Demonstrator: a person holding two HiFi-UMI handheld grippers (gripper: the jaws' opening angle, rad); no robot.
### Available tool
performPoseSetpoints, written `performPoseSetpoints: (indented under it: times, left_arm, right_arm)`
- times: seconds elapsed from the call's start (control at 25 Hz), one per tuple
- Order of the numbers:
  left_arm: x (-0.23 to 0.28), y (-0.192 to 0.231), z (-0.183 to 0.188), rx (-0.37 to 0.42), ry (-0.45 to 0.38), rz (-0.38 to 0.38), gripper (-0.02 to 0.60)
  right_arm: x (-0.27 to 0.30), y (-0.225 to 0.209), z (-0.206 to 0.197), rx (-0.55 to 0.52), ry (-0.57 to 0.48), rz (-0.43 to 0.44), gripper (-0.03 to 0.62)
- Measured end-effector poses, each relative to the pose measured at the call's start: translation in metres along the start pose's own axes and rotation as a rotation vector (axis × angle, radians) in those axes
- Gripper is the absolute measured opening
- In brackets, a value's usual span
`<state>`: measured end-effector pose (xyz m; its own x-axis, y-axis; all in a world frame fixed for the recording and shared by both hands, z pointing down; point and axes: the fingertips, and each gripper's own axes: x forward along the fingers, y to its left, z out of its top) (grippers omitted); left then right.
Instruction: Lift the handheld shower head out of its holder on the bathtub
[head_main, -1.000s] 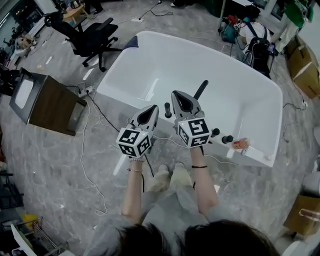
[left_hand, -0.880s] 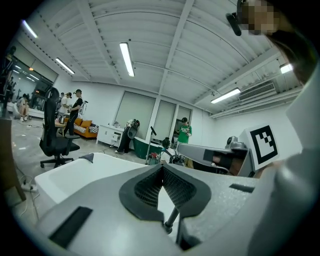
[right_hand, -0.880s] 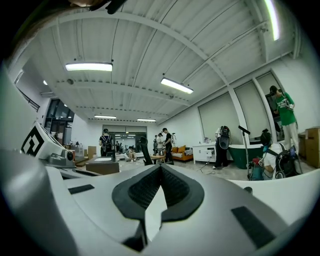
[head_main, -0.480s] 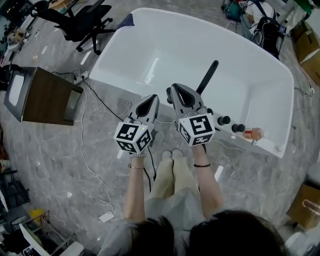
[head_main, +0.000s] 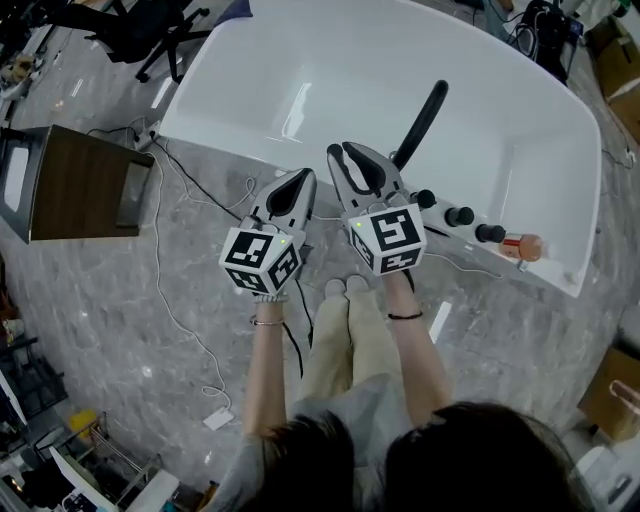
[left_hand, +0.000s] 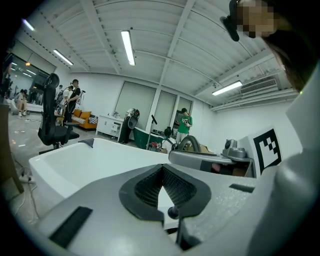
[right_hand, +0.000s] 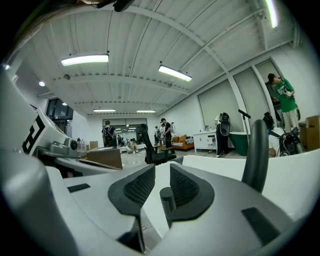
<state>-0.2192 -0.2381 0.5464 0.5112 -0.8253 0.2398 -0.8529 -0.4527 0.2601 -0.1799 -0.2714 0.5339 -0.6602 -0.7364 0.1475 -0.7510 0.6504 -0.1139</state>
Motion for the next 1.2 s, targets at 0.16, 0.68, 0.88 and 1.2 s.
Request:
performPoseSetpoints:
  times: [0.16, 0.68, 0.88, 1.2]
  left_arm:
    - [0.008, 0.008, -0.011, -0.002, 0.012, -0.010, 0.005]
    - [0.019, 0.029, -0.059, -0.005, 0.077, -0.022, 0.005]
    - [0.023, 0.034, -0.075, 0.007, 0.104, -0.030, 0.005]
    - [0.034, 0.040, -0.094, 0.005, 0.119, -0.039, 0.005]
  right_arm:
    - [0.011, -0.004, -0.020, 0.007, 0.033, 0.001, 0.115]
    - [0.036, -0.015, -0.090, 0.056, 0.104, -0.014, 0.178]
    - [0.047, -0.018, -0.105, 0.073, 0.109, -0.024, 0.178]
    - [0.055, -0.023, -0.129, 0.044, 0.152, -0.029, 0.176]
